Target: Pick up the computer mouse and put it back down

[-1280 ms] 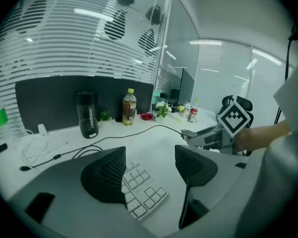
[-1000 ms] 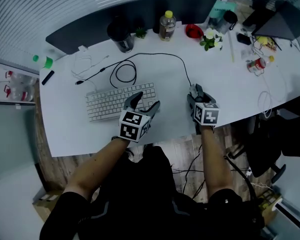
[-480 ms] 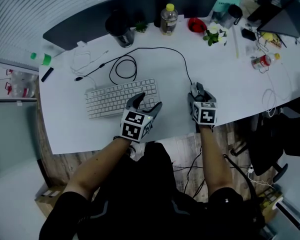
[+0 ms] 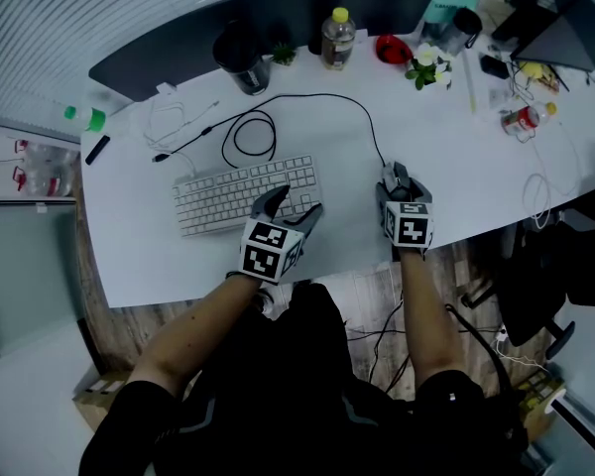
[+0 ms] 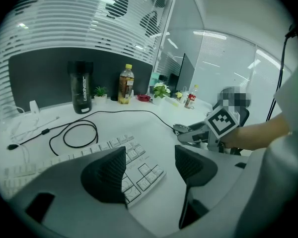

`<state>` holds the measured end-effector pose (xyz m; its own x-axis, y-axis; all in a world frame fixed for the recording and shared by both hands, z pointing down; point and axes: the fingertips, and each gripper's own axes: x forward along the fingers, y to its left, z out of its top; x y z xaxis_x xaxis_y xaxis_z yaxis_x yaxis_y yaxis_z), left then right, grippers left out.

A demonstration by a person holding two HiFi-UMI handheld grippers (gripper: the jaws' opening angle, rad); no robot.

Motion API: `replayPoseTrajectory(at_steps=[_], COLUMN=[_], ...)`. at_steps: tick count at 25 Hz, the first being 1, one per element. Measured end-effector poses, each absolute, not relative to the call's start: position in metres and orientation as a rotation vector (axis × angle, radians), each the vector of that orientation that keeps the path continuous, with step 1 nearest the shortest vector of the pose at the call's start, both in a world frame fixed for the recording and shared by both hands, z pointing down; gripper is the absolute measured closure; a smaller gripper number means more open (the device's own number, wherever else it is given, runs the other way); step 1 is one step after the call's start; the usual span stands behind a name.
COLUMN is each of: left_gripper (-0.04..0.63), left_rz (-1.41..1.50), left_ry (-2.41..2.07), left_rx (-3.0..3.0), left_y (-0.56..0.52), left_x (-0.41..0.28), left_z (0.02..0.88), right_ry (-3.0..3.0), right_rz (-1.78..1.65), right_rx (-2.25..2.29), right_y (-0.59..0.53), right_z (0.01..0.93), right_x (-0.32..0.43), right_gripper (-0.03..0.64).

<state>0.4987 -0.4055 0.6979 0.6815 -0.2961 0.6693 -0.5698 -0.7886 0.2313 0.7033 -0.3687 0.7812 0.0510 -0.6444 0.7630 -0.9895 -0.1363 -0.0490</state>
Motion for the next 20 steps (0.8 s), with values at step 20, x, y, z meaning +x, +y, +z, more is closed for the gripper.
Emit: replayPoseTrajectory(at_steps=[20], left_gripper=[0.272], left_rz=[0.763], left_ry=[-0.807], left_rx=[2.553], left_y=[-0.433], left_x=[0.436], left_z=[0.623], right_ry=[-1.722], right_rz=[0.768], right_rx=[1.907], right_y=[-0.386], right_z=[0.699], right_x=[0.694], right_gripper=[0.286])
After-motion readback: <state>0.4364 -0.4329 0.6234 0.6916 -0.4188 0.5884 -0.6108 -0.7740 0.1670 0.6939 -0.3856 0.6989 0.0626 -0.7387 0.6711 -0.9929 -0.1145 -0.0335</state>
